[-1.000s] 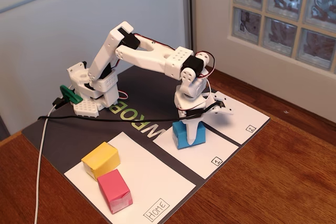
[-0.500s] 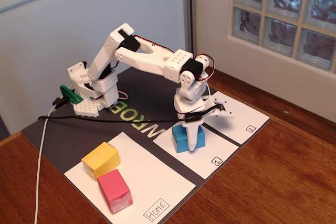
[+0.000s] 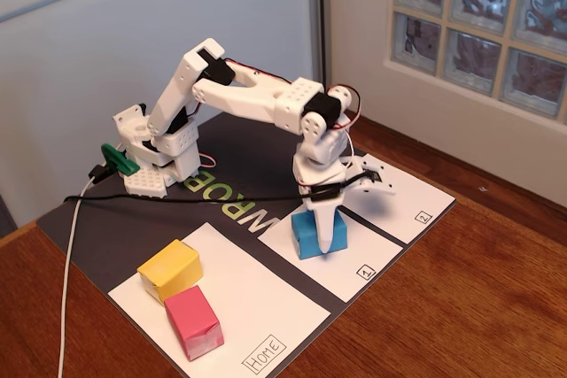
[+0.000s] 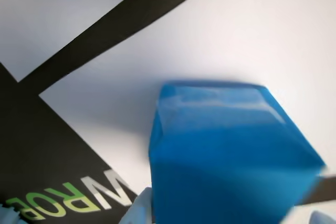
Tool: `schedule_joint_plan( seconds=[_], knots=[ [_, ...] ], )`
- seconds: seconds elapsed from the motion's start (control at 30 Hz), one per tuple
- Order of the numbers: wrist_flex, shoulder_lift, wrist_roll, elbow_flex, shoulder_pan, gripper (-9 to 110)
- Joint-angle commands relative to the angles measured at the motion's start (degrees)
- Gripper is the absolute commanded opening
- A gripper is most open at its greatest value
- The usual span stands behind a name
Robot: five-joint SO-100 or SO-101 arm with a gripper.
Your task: Move box blue to zone 1
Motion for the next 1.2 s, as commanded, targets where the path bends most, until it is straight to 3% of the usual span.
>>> schedule_joint_plan(
  seconds=[0.0,0.47,0.57,0.7,1.03,1.17],
  knots=[
    [1.4,6.5,0.2,-3.5,0.4,36],
    [8.4,18.5,-0.3,-4.8,2.4,34],
    [10.8,21.0,-0.5,-4.8,2.9,24],
    [13.2,23.7,-0.2,-4.8,3.9,0],
    [21.4,30.6,7.3,-4.0,3.8,-1],
    [21.5,40.7,10.7,6.1,3.2,-1]
  ],
)
